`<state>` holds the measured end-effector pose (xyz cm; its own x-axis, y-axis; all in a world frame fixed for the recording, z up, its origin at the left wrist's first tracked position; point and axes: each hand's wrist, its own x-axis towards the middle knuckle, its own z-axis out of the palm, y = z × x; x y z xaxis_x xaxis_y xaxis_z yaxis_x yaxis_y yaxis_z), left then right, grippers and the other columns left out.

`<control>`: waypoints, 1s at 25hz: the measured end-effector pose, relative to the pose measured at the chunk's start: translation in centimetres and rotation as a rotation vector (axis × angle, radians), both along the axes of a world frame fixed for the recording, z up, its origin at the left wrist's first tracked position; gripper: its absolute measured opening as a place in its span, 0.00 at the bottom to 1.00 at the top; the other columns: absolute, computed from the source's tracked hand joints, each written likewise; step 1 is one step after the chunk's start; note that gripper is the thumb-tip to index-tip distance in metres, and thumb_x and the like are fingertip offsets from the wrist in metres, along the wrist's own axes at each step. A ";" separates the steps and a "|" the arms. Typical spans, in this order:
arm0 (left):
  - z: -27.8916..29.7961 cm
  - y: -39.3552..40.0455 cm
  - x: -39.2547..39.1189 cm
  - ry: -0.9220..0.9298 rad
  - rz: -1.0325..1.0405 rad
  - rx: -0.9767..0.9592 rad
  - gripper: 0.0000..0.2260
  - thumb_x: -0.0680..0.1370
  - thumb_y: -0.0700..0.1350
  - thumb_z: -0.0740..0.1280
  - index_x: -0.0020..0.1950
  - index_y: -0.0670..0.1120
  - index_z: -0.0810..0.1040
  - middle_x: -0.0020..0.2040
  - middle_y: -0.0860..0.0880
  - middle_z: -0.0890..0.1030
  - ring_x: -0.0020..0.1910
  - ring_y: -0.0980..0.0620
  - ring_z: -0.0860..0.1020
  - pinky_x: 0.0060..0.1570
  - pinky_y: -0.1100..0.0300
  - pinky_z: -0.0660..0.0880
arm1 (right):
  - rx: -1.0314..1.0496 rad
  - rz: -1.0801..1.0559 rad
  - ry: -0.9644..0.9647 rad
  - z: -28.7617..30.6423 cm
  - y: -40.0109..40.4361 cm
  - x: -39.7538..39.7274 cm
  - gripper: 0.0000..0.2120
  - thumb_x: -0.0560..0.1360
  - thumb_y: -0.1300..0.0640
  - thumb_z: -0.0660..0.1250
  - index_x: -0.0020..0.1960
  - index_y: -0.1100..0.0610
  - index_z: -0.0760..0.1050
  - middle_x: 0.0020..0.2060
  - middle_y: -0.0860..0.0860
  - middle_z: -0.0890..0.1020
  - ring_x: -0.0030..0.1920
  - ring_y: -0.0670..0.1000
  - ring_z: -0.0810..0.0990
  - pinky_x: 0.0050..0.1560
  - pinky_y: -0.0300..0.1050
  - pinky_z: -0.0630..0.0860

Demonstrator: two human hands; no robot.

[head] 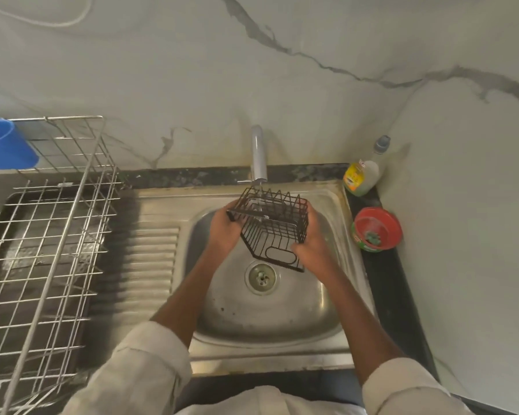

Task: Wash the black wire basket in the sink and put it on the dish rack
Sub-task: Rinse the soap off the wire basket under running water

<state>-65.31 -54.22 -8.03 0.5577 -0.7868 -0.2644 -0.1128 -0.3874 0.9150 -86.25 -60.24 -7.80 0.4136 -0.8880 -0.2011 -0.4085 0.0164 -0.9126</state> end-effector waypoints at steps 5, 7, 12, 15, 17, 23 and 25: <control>1.5 6.9 -0.1 -0.076 0.204 -0.123 0.24 0.79 0.28 0.67 0.64 0.56 0.80 0.58 0.57 0.84 0.59 0.54 0.83 0.60 0.54 0.81 | 0.072 0.189 -0.015 2.3 -0.5 5.1 0.46 0.72 0.80 0.60 0.80 0.44 0.60 0.73 0.47 0.72 0.70 0.44 0.73 0.71 0.52 0.75; 2.3 8.5 -0.1 -0.038 0.277 -0.118 0.24 0.81 0.29 0.66 0.70 0.53 0.75 0.58 0.56 0.82 0.57 0.51 0.83 0.55 0.56 0.82 | 0.092 0.242 -0.011 2.6 -0.9 6.8 0.43 0.75 0.77 0.61 0.79 0.39 0.61 0.77 0.46 0.69 0.64 0.39 0.76 0.65 0.51 0.79; 1.3 9.1 1.8 -0.032 0.301 0.017 0.26 0.84 0.39 0.66 0.81 0.56 0.67 0.67 0.49 0.83 0.60 0.48 0.83 0.58 0.46 0.83 | 0.058 0.234 -0.078 2.3 -1.3 8.1 0.44 0.71 0.81 0.60 0.77 0.43 0.67 0.74 0.51 0.72 0.63 0.46 0.78 0.45 0.35 0.81; 2.8 8.1 0.9 0.451 0.597 -0.005 0.19 0.85 0.39 0.67 0.76 0.42 0.72 0.58 0.42 0.84 0.48 0.46 0.84 0.43 0.50 0.85 | 0.023 0.127 -0.149 2.3 -0.1 7.8 0.44 0.69 0.82 0.61 0.77 0.47 0.68 0.70 0.50 0.74 0.65 0.52 0.78 0.45 0.36 0.80; 4.5 7.3 -0.6 0.826 0.805 -0.140 0.16 0.85 0.34 0.61 0.73 0.34 0.73 0.64 0.34 0.82 0.59 0.38 0.83 0.56 0.44 0.83 | -0.038 0.078 -0.186 1.7 1.0 7.6 0.44 0.67 0.82 0.63 0.74 0.47 0.69 0.67 0.48 0.74 0.66 0.51 0.77 0.56 0.44 0.82; 6.2 3.8 -1.0 1.106 0.783 -0.163 0.17 0.88 0.42 0.52 0.68 0.35 0.74 0.58 0.36 0.82 0.50 0.42 0.84 0.50 0.48 0.81 | -0.384 -0.070 0.003 0.1 3.3 6.4 0.38 0.65 0.67 0.76 0.71 0.49 0.69 0.64 0.47 0.73 0.67 0.51 0.73 0.66 0.56 0.75; 5.9 2.0 -1.3 1.061 0.793 -0.124 0.14 0.88 0.40 0.51 0.54 0.40 0.76 0.42 0.41 0.83 0.32 0.49 0.81 0.32 0.56 0.77 | -0.448 -0.049 0.027 0.2 4.0 5.7 0.40 0.63 0.70 0.75 0.71 0.53 0.68 0.65 0.50 0.72 0.68 0.54 0.72 0.65 0.60 0.74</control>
<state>-66.65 -52.22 -2.11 0.4428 -0.3969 -0.8040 0.8887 0.0753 0.4523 -80.51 -56.25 -7.56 0.3688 -0.9082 0.1976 -0.4407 -0.3581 -0.8231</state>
